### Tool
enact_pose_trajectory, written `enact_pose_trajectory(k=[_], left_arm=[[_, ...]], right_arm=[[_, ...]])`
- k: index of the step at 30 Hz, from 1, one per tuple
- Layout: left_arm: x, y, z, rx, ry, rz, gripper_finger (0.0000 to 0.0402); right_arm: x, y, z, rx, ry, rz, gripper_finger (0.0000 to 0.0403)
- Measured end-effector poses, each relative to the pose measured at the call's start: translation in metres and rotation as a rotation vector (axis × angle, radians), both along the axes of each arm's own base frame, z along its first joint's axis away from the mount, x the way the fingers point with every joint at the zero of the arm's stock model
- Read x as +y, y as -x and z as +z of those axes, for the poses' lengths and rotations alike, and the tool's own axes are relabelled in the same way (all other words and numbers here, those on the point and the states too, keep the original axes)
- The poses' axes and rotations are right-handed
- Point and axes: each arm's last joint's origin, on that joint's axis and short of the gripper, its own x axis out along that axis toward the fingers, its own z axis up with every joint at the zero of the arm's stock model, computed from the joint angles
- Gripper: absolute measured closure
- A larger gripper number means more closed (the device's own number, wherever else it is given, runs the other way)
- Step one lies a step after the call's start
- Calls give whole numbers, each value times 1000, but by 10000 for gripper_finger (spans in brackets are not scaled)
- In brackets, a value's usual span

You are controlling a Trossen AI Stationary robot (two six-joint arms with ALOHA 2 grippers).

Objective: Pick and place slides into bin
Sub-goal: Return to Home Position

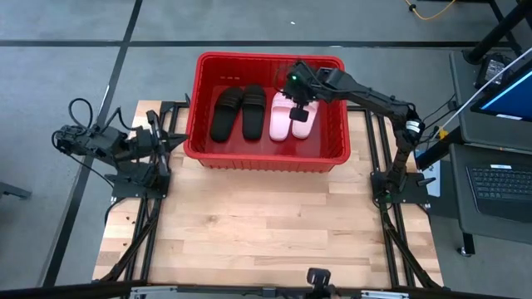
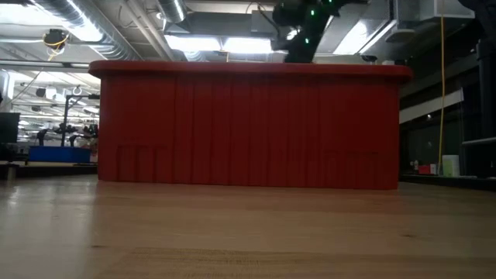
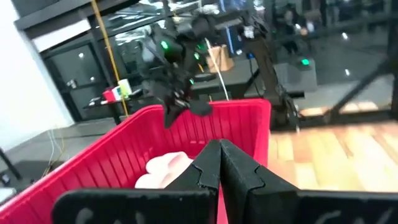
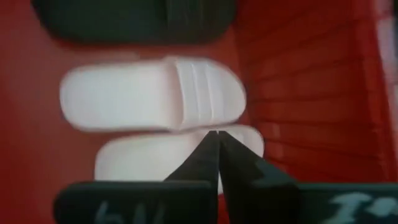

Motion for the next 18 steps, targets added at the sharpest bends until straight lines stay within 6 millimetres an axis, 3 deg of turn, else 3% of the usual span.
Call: enact_pose_trajectory(k=[4,10,15,18], left_arm=[[2,8,-5,51,-66,-48,400],[7,32,-12,-59,8,-167,400],[12,47,-37,-155,15,-168,400],[11,43,-45,-124,-12,-138,400]], right_arm=[[12,-7,17,-105,-61,17,397],[36,-24,20,-240,-178,75,399],[71,-42,27,-333,-180,110,400],[99,-53,36,-430,-198,145,400]])
